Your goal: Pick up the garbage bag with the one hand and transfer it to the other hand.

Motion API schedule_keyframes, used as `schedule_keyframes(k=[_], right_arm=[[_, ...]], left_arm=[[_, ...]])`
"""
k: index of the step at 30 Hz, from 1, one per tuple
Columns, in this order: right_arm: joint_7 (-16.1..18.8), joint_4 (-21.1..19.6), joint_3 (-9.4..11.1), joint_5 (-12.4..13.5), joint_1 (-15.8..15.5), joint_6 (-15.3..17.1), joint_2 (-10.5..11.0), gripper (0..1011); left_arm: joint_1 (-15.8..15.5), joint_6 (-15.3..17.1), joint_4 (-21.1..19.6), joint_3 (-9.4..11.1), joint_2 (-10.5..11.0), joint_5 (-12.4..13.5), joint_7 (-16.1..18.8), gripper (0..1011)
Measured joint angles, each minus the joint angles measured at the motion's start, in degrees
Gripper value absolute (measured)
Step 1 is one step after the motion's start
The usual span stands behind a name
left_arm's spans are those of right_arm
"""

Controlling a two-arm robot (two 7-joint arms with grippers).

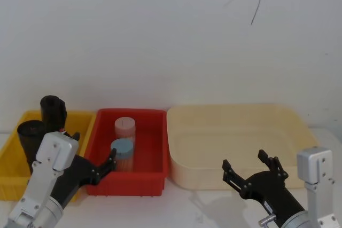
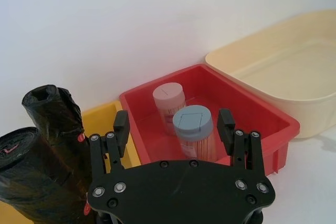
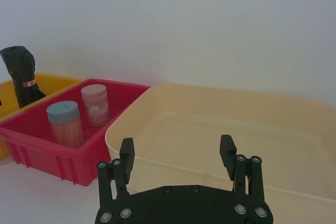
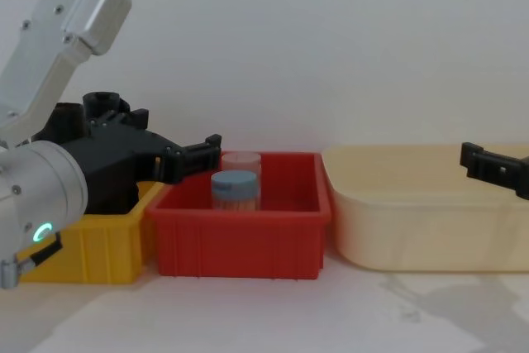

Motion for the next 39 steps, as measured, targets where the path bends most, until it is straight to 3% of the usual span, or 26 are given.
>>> schedule_keyframes(k=[13,19,32,39], right_arm=[[0.0,0.0,0.0,0.0,0.0,0.0,0.0,1000],[0.0,0.0,0.0,0.0,0.0,0.0,0.0,1000],[0.0,0.0,0.0,0.0,0.0,0.0,0.0,1000],[0.0,0.0,0.0,0.0,0.0,0.0,0.0,1000]], left_arm=[[0.2,0.0,-0.1,-0.1,0.1,0.0,0.0,1001],[2.1,0.8,-1.8,-1.4,0.9,-0.4,0.7,1002],[10.3,3.7,-8.5,-8.4,4.9,-4.3,2.1,1001],[11.7,5.0,-9.1,-10.9,5.8,-6.3,1.9,1001]])
